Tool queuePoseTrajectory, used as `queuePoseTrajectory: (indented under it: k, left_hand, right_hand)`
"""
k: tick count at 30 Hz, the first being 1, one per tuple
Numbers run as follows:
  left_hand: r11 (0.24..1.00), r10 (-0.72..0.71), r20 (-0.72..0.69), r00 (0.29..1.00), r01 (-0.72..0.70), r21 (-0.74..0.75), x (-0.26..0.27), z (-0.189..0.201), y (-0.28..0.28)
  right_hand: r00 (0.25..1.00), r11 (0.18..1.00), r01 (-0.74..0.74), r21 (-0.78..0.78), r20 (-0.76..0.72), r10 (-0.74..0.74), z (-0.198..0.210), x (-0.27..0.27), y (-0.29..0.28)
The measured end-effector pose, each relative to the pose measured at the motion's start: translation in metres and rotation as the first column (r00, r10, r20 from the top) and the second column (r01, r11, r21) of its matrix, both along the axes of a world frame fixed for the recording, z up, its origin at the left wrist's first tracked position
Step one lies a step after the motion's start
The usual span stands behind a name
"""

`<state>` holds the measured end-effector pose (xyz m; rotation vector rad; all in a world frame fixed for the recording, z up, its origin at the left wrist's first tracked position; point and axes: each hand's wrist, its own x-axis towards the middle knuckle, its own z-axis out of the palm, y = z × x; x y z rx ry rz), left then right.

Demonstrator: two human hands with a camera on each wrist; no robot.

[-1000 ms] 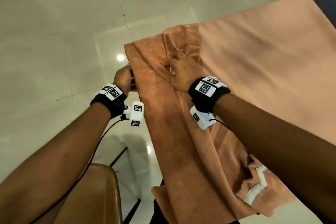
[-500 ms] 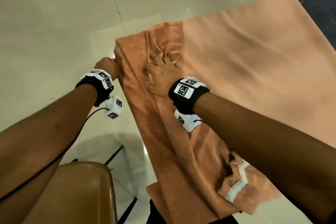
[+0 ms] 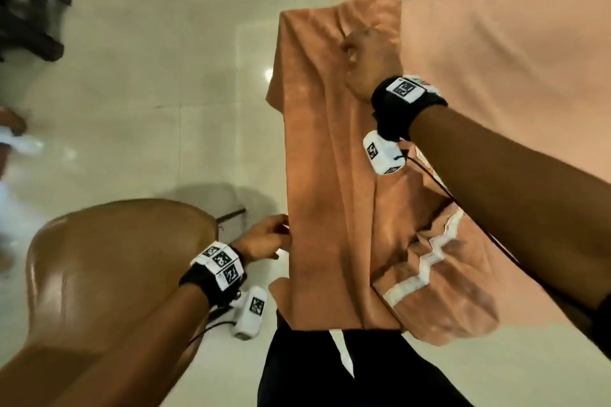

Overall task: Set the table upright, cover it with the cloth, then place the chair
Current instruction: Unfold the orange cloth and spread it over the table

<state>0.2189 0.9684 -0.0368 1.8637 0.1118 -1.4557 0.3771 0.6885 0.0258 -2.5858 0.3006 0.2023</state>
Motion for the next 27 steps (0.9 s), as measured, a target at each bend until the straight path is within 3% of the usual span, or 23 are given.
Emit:
queuePoseTrajectory:
  k: [4,7,10,12,14,18,20,23,25,27]
  left_hand:
    - [0.997,-0.076,0.001,0.997,0.076,-0.032,-0.076,0.003,0.026]
    - [0.988,-0.152,0.008,0.988,0.152,-0.034,-0.117,-0.001,0.037]
    - [0.973,-0.219,0.183,0.958,0.2,0.116,-0.141,-0.007,0.038]
    - [0.907,-0.369,0.323,0.871,0.262,0.329,-0.149,-0.01,0.033]
    - [0.829,-0.473,0.317,0.822,0.293,0.476,-0.152,-0.014,0.032]
    - [0.747,-0.443,0.226,0.867,0.218,0.629,-0.158,-0.02,0.052]
    - [0.779,-0.397,0.231,0.888,0.193,0.597,-0.158,-0.021,0.057]
    - [0.872,-0.257,0.351,0.9,0.06,0.486,-0.153,-0.012,0.05]
    - [0.901,-0.189,0.52,0.833,-0.063,0.429,-0.145,0.001,0.035]
    - [0.921,-0.217,0.67,0.71,-0.08,0.382,-0.134,0.014,0.019]
  right_hand:
    - [0.98,0.96,-0.196,-0.198,-0.022,0.196,0.008,-0.063,0.013]
    - [0.864,0.856,-0.503,-0.122,-0.04,0.502,0.005,-0.131,0.038]
    - [0.729,0.737,-0.672,-0.076,-0.247,0.639,-0.005,-0.19,0.061]
    - [0.685,0.693,-0.714,-0.1,-0.305,0.661,-0.013,-0.22,0.07]
    - [0.675,0.67,-0.73,-0.135,-0.289,0.678,-0.021,-0.236,0.071]
    - [0.649,0.647,-0.755,-0.104,-0.262,0.715,-0.022,-0.248,0.067]
    - [0.645,0.641,-0.761,-0.103,-0.231,0.728,-0.02,-0.253,0.063]
    - [0.645,0.624,-0.763,-0.167,-0.152,0.749,-0.02,-0.263,0.059]
    - [0.589,0.56,-0.804,-0.2,-0.134,0.797,-0.022,-0.272,0.059]
    - [0.495,0.462,-0.862,-0.209,-0.148,0.856,-0.025,-0.281,0.061]
